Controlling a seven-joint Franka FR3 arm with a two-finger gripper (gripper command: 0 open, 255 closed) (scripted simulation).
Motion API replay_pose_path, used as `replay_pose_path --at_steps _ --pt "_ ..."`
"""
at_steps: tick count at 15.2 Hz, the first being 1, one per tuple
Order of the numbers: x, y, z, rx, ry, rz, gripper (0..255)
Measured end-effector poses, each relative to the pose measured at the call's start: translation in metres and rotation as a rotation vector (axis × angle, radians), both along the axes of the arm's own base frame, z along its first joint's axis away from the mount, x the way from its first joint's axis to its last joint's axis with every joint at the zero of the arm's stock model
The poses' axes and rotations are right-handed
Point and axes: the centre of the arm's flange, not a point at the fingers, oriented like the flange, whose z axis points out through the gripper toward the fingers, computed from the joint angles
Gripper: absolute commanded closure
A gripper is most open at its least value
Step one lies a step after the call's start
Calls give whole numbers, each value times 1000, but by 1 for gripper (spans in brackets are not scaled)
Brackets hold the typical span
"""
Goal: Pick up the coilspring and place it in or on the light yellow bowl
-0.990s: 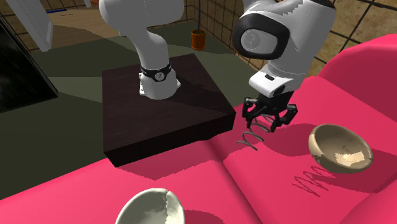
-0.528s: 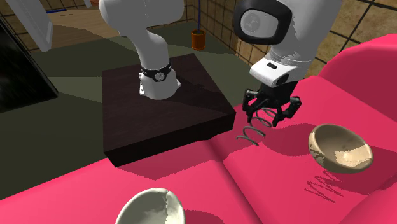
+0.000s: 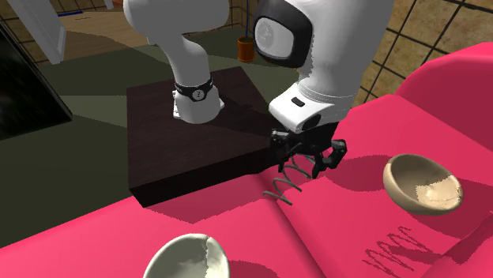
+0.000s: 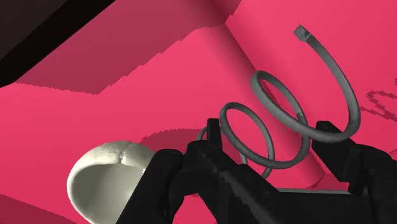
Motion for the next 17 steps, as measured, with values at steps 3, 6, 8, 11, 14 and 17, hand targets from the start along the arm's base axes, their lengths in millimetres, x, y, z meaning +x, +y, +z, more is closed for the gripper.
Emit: replay_pose_path --at_steps 3,6,8,11,14,17 --pt "10 -40 2 0 0 0 255" --pt "22 -77 2 0 0 0 255" --pt "28 -98 4 0 0 0 255" --pt "40 -136 4 0 0 1 255" --pt "52 -178 8 1 0 1 255" --pt "61 -214 13 1 0 1 255"
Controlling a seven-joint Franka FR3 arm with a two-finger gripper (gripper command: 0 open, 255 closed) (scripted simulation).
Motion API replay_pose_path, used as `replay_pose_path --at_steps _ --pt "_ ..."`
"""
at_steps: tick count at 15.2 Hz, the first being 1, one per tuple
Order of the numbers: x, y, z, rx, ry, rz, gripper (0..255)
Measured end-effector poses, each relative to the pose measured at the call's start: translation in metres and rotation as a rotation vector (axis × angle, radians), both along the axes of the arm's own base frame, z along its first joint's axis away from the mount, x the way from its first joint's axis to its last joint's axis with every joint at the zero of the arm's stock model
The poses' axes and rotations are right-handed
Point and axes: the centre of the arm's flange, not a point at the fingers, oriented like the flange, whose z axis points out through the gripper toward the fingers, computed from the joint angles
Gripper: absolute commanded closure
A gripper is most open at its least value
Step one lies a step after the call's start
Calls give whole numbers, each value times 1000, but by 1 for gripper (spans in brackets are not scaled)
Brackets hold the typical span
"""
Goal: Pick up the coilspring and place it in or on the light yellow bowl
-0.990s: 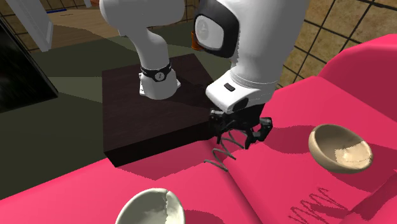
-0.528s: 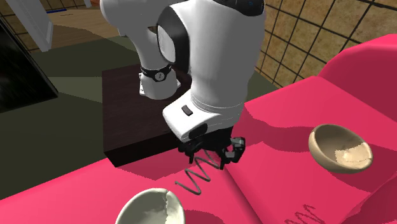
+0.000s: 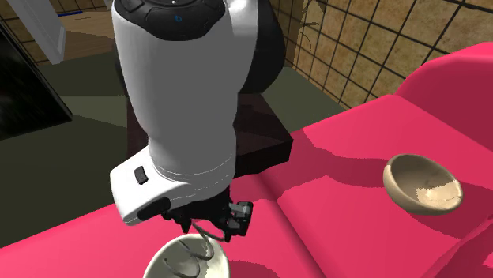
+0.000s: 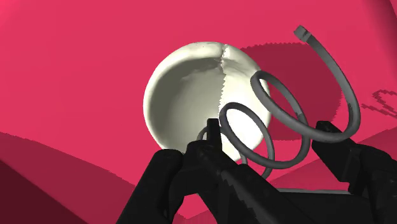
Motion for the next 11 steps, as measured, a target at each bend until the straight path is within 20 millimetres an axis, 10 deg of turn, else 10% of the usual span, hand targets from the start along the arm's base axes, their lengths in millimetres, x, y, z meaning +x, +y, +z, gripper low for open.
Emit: replay_pose_path --at_steps 4,11 --pt "17 -50 -2 0 0 0 255" --pt "21 -62 -39 -1 1 2 255"
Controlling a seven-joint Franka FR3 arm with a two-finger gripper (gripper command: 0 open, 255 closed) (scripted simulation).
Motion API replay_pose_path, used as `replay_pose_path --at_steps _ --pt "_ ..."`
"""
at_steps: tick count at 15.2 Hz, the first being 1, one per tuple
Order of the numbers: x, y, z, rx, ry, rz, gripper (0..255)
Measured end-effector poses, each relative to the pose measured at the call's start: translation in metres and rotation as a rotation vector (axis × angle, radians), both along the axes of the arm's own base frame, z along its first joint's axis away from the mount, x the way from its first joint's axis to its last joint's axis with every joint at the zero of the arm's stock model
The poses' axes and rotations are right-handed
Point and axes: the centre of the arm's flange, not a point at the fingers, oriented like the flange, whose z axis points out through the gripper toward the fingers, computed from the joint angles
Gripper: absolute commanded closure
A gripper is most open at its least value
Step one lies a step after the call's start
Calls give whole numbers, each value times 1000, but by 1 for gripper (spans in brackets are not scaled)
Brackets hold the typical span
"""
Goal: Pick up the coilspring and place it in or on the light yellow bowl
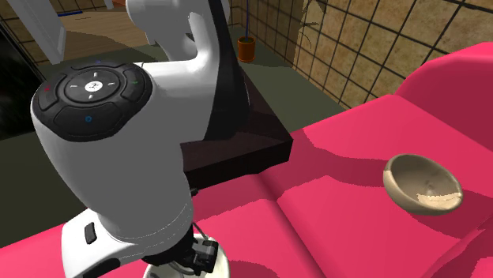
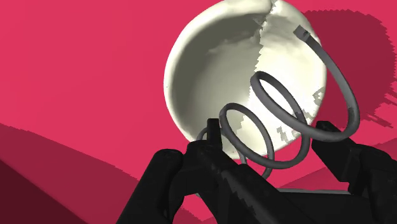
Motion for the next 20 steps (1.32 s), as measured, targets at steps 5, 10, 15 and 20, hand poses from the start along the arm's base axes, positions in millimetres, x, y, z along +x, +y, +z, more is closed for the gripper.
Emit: replay_pose_path --at_steps 5,10,15,20 --pt "0 0 -25 0 0 0 255" --pt "-1 1 -47 0 0 0 255" --pt "-1 1 -48 0 0 0 255" --pt "-1 1 -48 0 -1 0 0"
